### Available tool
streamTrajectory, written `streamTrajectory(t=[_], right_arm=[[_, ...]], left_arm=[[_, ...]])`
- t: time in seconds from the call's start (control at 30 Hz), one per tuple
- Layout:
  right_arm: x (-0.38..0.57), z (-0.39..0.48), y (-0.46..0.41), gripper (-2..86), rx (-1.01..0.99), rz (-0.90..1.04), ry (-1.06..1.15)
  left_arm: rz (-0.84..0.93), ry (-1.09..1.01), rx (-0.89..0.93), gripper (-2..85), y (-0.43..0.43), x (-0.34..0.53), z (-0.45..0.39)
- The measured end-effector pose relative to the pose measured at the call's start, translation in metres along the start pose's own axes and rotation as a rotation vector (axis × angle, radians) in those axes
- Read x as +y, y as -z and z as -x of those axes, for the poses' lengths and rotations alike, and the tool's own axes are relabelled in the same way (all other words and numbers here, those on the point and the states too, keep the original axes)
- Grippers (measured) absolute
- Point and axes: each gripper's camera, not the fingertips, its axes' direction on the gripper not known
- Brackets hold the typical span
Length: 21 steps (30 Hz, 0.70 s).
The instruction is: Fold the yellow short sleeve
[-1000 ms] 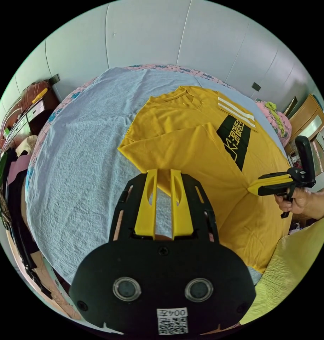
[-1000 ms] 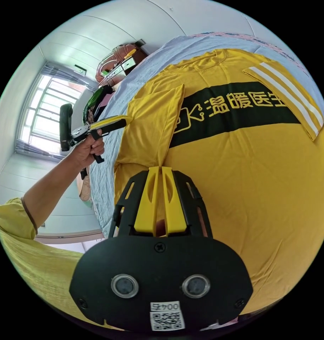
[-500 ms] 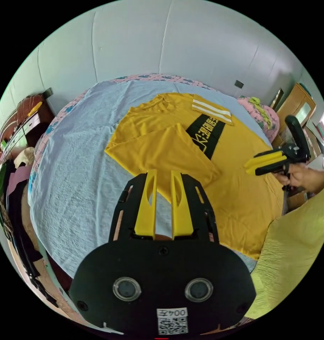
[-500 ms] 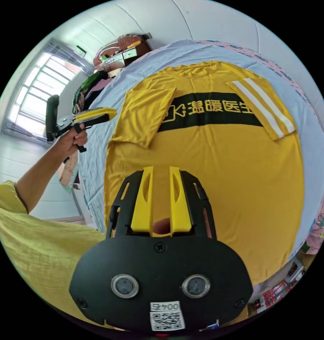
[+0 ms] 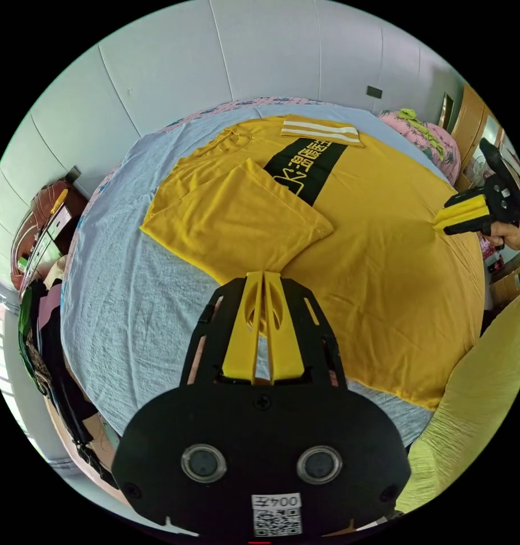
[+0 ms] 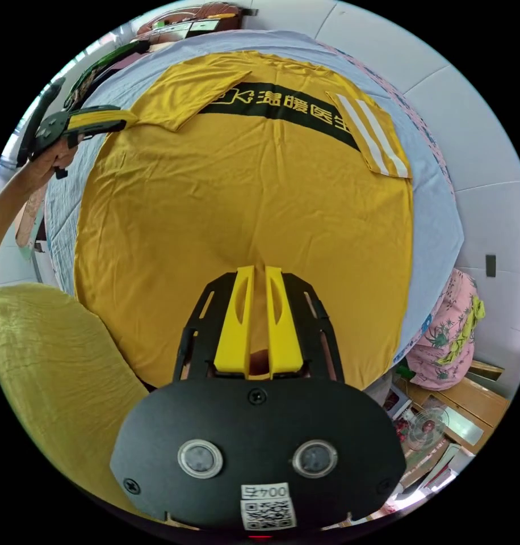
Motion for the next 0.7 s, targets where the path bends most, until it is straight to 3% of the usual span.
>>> streamTrajectory(t=[0.23, 0.4, 0.7], right_arm=[[0.033, -0.021, 0.0, 2.9, 0.059, -0.042, 0.105], [0.068, -0.069, 0.003, -0.4, -0.083, -0.166, 0.087], [0.161, -0.201, -0.007, -0.8, -0.098, -0.173, 0.142]], left_arm=[[0.099, 0.117, 0.058, 0.3, 0.022, -0.03, -0.031], [-0.011, 0.258, 0.014, 0.4, 0.081, -0.04, -0.077], [0.11, 0.396, -0.002, 0.5, 0.119, -0.052, -0.268]])
